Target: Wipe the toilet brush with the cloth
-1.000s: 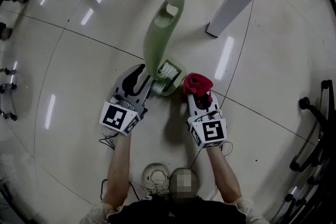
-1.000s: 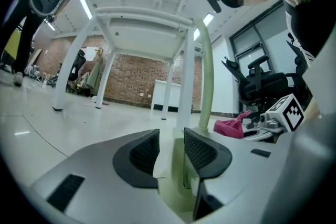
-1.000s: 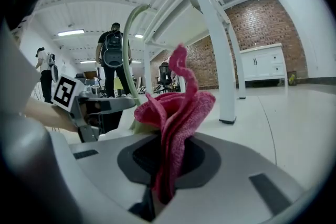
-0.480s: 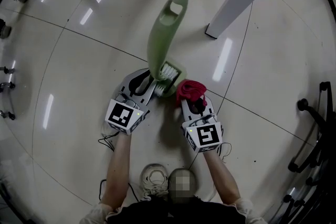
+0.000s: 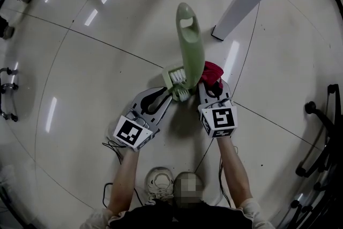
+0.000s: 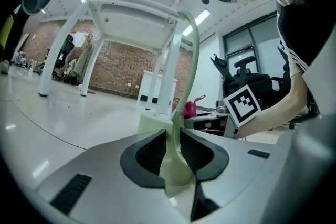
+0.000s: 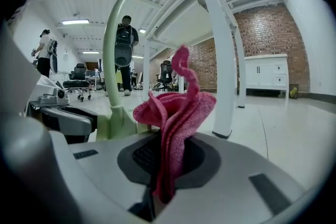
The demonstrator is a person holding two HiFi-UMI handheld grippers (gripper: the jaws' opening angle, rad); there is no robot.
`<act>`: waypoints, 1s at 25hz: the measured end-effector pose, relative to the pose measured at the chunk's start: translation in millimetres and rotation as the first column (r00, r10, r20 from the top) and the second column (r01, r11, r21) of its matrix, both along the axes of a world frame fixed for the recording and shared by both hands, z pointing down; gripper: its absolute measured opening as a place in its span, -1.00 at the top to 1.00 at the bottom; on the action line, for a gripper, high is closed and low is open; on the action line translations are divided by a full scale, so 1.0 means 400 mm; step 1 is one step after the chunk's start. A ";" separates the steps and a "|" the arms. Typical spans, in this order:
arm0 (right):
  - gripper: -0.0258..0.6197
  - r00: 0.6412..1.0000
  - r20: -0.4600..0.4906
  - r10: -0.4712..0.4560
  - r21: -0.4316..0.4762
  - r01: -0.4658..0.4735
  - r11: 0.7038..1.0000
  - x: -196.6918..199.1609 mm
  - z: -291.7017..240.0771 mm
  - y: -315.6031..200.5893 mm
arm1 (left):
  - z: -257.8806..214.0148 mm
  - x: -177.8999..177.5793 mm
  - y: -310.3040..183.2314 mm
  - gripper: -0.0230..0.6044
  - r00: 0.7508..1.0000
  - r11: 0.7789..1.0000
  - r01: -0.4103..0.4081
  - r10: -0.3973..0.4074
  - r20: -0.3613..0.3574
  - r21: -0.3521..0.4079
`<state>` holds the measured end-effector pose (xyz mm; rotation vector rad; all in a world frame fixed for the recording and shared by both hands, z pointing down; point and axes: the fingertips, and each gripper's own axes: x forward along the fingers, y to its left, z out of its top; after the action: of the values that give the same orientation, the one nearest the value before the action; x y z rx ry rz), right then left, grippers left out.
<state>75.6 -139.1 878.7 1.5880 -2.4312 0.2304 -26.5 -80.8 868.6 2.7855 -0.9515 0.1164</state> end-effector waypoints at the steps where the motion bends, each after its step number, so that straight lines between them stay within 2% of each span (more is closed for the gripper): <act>1: 0.82 1.000 -0.005 -0.002 0.002 0.002 1.000 0.001 -0.002 -0.002 | -0.004 0.000 0.005 0.64 1.000 1.000 0.001 -0.001 -0.016 0.001; 4: 0.82 1.000 -0.009 0.009 0.002 -0.009 1.000 0.007 -0.005 0.014 | -0.040 -0.015 -0.012 0.64 0.998 0.999 0.030 -0.028 -0.060 0.033; 6: 0.82 1.000 0.005 0.016 -0.003 -0.016 1.000 0.010 -0.010 0.041 | -0.054 -0.027 -0.034 0.62 0.998 0.999 0.024 -0.021 -0.063 0.046; 7: 0.82 1.000 0.016 0.014 -0.005 -0.014 1.000 0.011 -0.014 0.056 | -0.052 -0.029 -0.045 0.51 0.998 0.999 0.004 -0.001 -0.056 0.045; 8: 0.82 1.000 0.026 0.009 -0.006 -0.009 1.000 0.010 -0.018 0.072 | -0.048 -0.028 -0.053 0.25 0.998 0.999 -0.024 0.026 -0.052 0.038; 9: 0.82 0.999 0.036 0.001 -0.007 -0.001 1.000 0.007 -0.022 0.086 | -0.045 -0.026 -0.058 0.07 0.997 0.998 -0.053 0.054 -0.052 0.032; 11: 0.82 0.998 0.054 -0.028 -0.008 0.028 1.000 -0.007 -0.029 0.106 | -0.043 -0.019 -0.064 -0.12 0.993 0.994 -0.106 0.107 -0.049 0.028; 13: 0.82 0.996 0.060 -0.060 -0.007 0.061 0.998 -0.020 -0.030 0.111 | -0.032 -0.005 -0.070 -0.20 0.988 0.988 -0.151 0.152 -0.032 0.019; 18: 0.82 0.995 0.045 -0.087 -0.005 0.087 0.996 -0.028 -0.024 0.077 | -0.030 0.031 -0.082 -0.23 0.975 0.976 -0.217 0.216 -0.058 -0.018; 20: 0.82 0.995 0.034 -0.097 0.000 0.097 0.995 -0.026 -0.024 0.052 | -0.032 0.029 -0.064 -0.23 0.973 0.973 -0.229 0.228 -0.031 -0.023; 25: 0.82 0.979 -0.058 -0.196 0.047 0.198 0.979 -0.065 -0.032 -0.028 | -0.040 0.027 0.024 -0.23 0.959 0.959 -0.283 0.282 -0.032 -0.014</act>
<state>49.6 -150.3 865.7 1.3414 -2.5496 0.0893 -15.6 -71.1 852.6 2.8804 -0.5364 0.1228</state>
